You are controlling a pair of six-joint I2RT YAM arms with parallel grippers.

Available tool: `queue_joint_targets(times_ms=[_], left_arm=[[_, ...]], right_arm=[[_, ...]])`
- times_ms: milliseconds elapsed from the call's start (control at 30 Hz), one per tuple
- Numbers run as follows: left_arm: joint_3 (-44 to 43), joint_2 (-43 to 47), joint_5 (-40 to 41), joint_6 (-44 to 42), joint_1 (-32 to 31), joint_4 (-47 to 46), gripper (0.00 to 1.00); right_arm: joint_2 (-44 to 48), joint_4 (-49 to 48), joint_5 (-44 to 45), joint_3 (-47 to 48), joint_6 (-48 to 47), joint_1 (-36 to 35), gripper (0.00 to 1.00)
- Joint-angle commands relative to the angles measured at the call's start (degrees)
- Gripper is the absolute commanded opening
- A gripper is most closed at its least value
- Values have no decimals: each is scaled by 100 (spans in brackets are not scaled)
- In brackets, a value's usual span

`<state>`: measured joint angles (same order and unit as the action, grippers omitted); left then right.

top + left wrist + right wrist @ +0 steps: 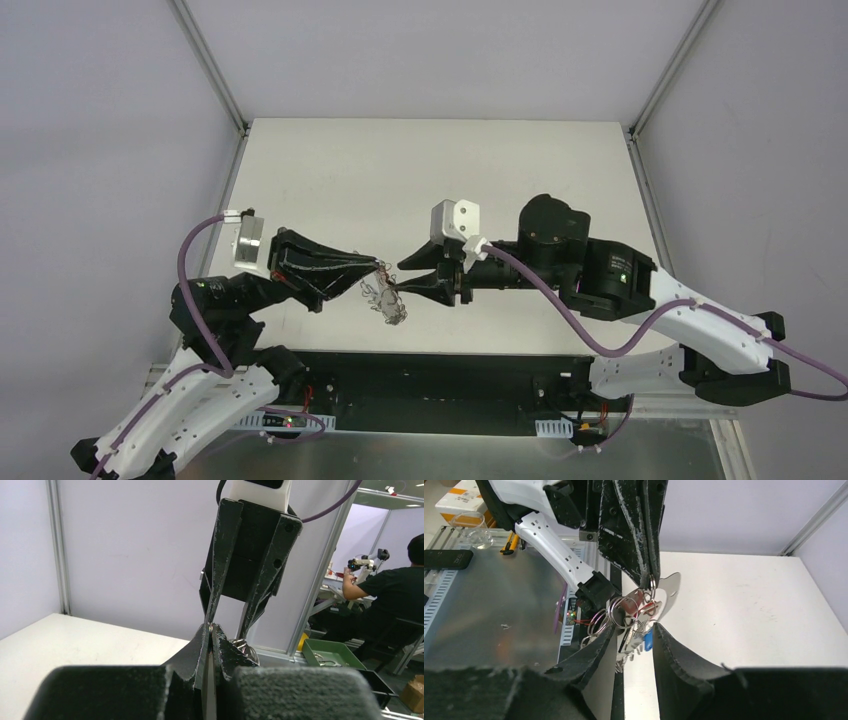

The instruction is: Put the keys on the keyring

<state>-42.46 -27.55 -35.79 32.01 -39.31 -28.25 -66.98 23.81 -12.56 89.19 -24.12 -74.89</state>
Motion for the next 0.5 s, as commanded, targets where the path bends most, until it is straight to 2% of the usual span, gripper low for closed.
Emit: queue_joint_targets(times_ms=[0, 133, 467], left_arm=[[141, 133, 119, 268, 2, -947, 0], [328, 141, 161, 408, 7, -1398, 0], [710, 225, 247, 539, 5, -2359, 0]], right_arm=[[80, -597, 244, 242, -181, -4, 34], [51, -917, 278, 193, -313, -8, 31], [-210, -689, 86, 781, -418, -6, 27]])
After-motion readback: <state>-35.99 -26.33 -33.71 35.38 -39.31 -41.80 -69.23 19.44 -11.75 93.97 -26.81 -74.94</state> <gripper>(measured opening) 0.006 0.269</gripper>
